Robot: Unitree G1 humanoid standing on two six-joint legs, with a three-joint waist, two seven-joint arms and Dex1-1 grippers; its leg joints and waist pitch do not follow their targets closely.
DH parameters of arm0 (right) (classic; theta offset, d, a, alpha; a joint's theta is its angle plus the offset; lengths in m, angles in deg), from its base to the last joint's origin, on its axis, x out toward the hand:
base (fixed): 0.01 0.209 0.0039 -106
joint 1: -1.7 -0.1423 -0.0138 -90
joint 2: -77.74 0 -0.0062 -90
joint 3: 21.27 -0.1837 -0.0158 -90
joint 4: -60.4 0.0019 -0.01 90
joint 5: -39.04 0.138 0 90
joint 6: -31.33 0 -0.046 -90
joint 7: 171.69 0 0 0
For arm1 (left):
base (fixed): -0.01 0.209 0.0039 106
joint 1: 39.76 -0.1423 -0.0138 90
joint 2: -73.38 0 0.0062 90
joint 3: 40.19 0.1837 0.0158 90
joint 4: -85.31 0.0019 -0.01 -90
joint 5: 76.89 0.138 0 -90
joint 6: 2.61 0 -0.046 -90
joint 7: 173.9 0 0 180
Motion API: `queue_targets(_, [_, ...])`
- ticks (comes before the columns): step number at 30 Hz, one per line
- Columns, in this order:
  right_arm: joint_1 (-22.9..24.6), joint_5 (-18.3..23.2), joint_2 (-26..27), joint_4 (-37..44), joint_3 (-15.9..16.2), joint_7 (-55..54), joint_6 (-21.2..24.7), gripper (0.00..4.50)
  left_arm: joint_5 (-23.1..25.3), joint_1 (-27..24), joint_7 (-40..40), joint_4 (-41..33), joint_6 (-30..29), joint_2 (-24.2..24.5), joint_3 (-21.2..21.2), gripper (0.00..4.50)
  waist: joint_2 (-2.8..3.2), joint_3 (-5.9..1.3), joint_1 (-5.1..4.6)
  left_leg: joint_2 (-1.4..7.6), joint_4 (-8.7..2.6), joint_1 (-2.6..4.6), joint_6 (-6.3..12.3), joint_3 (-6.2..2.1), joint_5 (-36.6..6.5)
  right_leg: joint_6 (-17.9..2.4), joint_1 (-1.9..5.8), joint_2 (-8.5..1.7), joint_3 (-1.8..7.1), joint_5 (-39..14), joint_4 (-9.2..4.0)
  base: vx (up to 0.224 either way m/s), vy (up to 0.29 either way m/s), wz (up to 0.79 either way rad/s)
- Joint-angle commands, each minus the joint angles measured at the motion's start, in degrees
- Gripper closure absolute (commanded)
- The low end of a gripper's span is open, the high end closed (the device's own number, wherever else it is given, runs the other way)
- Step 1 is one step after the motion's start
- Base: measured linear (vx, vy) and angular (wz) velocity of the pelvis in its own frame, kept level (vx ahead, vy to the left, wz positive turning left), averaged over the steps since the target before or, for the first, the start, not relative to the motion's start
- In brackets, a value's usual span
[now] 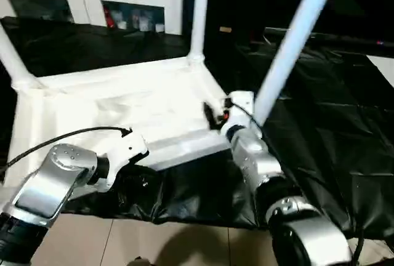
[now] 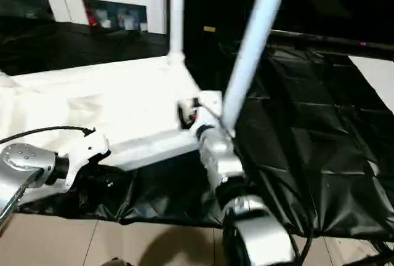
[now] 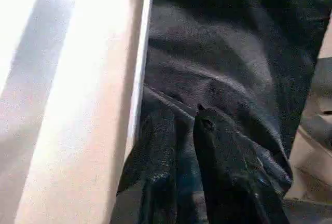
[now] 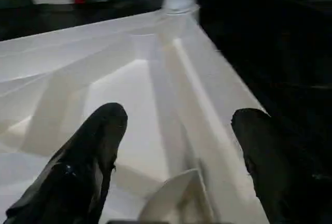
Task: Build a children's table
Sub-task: Rotate leg to tighten
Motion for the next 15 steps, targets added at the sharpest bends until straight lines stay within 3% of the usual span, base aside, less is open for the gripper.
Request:
queue_targets(1, [-0.5,0.7,-2.7,-2.1,-3.3,-3.1,-1.2,0.78,1.1,0.7,-2.1,1.0,1.2,0.2,-0.8,3.64,1.11,-3.61,-0.28,0.78,-3.83,0.73,-3.35,-0.37,-14.3,-9.2,2.32,-2.13,2.58,-8.3,-3.02,0.0,0.0,0.0])
queue_targets(8, [-4.5,0.1,-9.8,-8.6,-5.9,-6.5,-4.8,0.78,3.2,3.6,-8.6,5.8,4.5,-2.6,-1.8,3.64,1.39,-3.75,0.65,0.76,-3.38,1.21,-3.44,-0.06,-15.3,-9.1,1.86,-1.81,2.5,-7.9,-3.01,0.0,0.0,0.0])
queue_targets(11, [-5.5,0.3,-12.5,-9.9,-7.1,-6.7,-5.2,0.78,3.8,5.0,-10.8,7.9,5.7,-3.9,-1.9,3.64,1.38,-3.8,0.56,0.67,-3.35,0.52,-3.55,-0.35,-15.3,-8.7,2.39,-1.97,2.38,-8.6,-2.88,0.0,0.0,0.0])
queue_targets(15, [-6.6,0.5,-16.5,-11.4,-8.5,-7.3,-5.8,0.78,4.2,6.4,-14.3,10.3,7.3,-5.8,-2.4,3.64,1.13,-4.03,0.5,0.52,-2.93,0.39,-2.8,-0.24,-13.8,-9.4,2.53,-1.86,2.26,-6.6,-2.71,0.0,0.0,0.0])
